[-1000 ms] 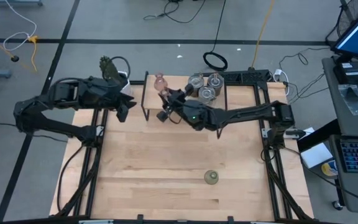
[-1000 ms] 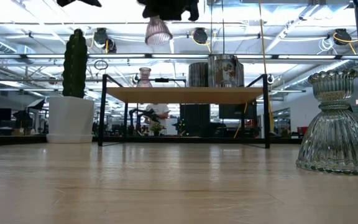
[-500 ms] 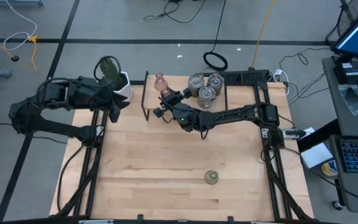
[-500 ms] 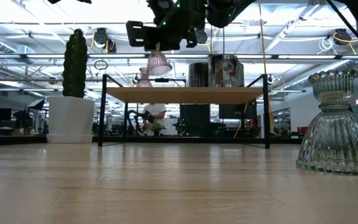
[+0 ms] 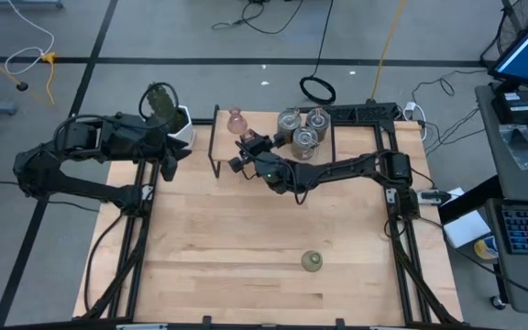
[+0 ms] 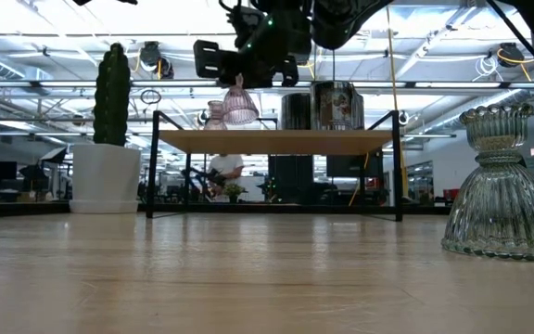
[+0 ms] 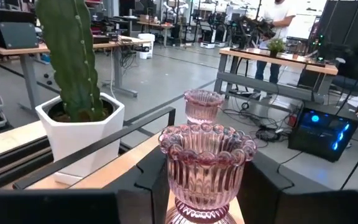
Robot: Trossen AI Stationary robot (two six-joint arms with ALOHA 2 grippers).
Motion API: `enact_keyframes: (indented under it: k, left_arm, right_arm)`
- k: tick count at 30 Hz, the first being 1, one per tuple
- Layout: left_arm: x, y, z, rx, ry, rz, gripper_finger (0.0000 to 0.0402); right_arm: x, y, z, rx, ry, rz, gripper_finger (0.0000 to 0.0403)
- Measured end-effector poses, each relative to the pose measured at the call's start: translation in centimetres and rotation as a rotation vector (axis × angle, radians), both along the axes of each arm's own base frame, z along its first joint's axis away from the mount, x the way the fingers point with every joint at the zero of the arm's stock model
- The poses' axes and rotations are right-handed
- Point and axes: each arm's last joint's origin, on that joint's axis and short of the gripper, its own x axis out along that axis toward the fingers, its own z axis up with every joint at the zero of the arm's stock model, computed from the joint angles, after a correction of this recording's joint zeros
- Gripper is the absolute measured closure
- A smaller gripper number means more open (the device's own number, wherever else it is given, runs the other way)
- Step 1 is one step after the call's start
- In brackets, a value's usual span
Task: Pick & Place candle stick holders
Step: Put the purple glass candle holder on the shelf
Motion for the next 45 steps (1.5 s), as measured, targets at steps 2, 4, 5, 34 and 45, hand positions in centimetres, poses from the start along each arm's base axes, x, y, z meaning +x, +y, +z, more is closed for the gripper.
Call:
enact_keyframes:
  k: [2, 4, 5, 34, 45]
  left_arm:
    - [0.0, 0.0, 0.0, 0.001, 0.000, 0.000, 0.0270]
    - [0.0, 0.0, 0.0, 0.001, 0.000, 0.000, 0.0270]
    - [0.0, 0.0, 0.0, 0.001, 0.000, 0.000, 0.0270]
    - [0.0, 0.0, -0.1, 0.011, 0.014, -0.013, 0.0270]
    - [0.0, 0.0, -0.1, 0.011, 0.013, -0.012, 0.0270]
  right_arm:
    - [0.0, -0.1, -0.1, 0.005, -0.002, -0.002, 0.0271]
    - [0.1, -0.1, -0.5, 0.021, -0.011, -0.004, 0.0271]
    - [0.3, -0.2, -0.9, 0.028, -0.017, -0.008, 0.0271]
    - [0.4, -1.4, -1.4, 0.043, -0.018, 0.015, 0.0253]
    - [0.3, -2.0, -1.7, 0.060, -0.002, 0.026, 0.0250]
